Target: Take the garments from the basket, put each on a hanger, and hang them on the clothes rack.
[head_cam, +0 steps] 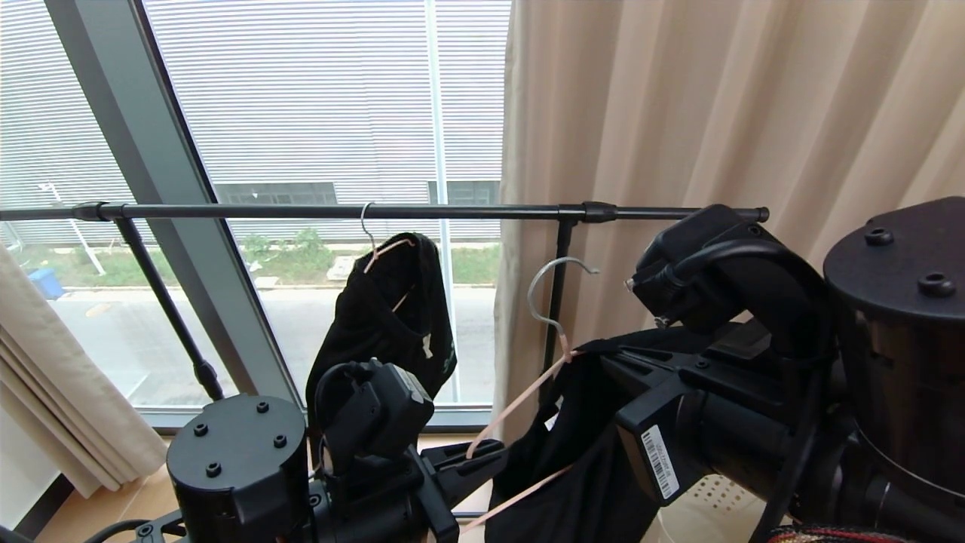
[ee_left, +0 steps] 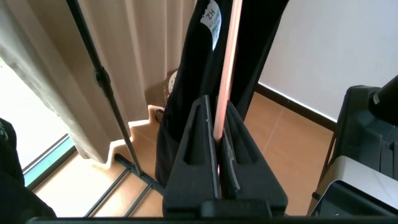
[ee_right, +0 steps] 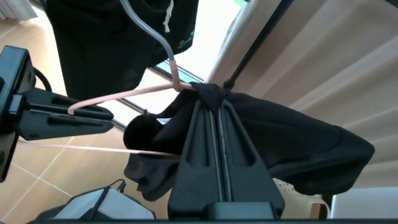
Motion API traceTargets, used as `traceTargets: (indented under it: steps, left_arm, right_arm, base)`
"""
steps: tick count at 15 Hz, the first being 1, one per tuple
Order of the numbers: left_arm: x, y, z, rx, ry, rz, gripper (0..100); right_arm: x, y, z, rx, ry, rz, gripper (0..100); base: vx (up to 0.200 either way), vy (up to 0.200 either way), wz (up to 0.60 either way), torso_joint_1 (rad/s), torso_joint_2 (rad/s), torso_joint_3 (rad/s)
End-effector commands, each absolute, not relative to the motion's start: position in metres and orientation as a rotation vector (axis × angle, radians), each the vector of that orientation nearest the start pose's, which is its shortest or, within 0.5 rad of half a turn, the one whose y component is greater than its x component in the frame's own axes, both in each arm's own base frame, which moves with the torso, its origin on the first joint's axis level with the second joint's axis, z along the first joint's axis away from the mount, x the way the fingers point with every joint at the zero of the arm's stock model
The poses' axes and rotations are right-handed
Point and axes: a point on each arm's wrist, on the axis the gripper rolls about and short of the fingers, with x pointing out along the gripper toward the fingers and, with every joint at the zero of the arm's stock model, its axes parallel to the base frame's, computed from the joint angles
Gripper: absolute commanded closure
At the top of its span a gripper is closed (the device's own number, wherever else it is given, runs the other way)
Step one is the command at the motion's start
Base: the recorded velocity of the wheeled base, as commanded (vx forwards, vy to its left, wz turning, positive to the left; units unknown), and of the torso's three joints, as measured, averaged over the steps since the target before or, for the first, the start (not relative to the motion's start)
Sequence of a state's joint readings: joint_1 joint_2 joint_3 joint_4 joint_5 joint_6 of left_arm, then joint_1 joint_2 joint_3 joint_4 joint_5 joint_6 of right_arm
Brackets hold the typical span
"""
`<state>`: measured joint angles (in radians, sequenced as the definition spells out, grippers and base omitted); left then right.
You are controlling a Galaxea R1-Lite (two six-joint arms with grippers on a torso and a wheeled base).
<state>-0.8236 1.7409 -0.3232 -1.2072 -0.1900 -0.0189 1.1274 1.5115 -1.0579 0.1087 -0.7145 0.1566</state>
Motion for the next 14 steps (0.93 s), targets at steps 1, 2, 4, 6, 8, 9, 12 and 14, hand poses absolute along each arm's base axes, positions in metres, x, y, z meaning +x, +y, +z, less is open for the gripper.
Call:
traceTargets:
  steps: [1,2,4,6,8,9,12,14]
  left_arm:
    - [0.167,-0.186,0.113,0.045,0.202,-1.007,100]
    - [0.166,-0.184,0.114,0.042,0.194,-1.006,100]
    - [0.165,-0.183,0.113,0.043,0.192,-1.006,100]
    - [0.166,-0.183,0.113,0.044,0.191,-1.003,100]
    - [0.166,-0.181,0.114,0.042,0.187,-0.999,100]
    - [0.166,-0.180,0.115,0.040,0.184,-0.993,100]
    - [0.168,-0.170,0.118,0.037,0.175,-0.972,100]
    - [0.169,-0.163,0.115,0.035,0.189,-0.976,100]
  right_arm:
    - [0.122,0.223,0.237,-0.305,0.376,0.371,100]
    - [0.122,0.223,0.236,-0.307,0.378,0.371,100]
    - [0.123,0.223,0.235,-0.309,0.380,0.369,100]
    - [0.122,0.222,0.236,-0.311,0.381,0.366,0]
    - [0.123,0.213,0.236,-0.312,0.385,0.350,0]
    - [0.122,0.205,0.236,-0.313,0.384,0.347,0]
    - [0.119,0.176,0.250,-0.329,0.364,0.418,0]
    - [0.123,0.150,0.259,-0.379,0.373,0.493,0]
  base:
    - [0.000,0.000,0.00,0.000,0.00,0.000]
    - [0.000,0.000,0.00,0.000,0.00,0.000]
    - [0.000,0.000,0.00,0.000,0.00,0.000]
    - [0.000,0.000,0.00,0.000,0.00,0.000]
    - [0.000,0.000,0.00,0.000,0.00,0.000]
    - [0.000,0.000,0.00,0.000,0.00,0.000]
    - [0.000,0.000,0.00,0.000,0.00,0.000]
    - [0.000,0.000,0.00,0.000,0.00,0.000]
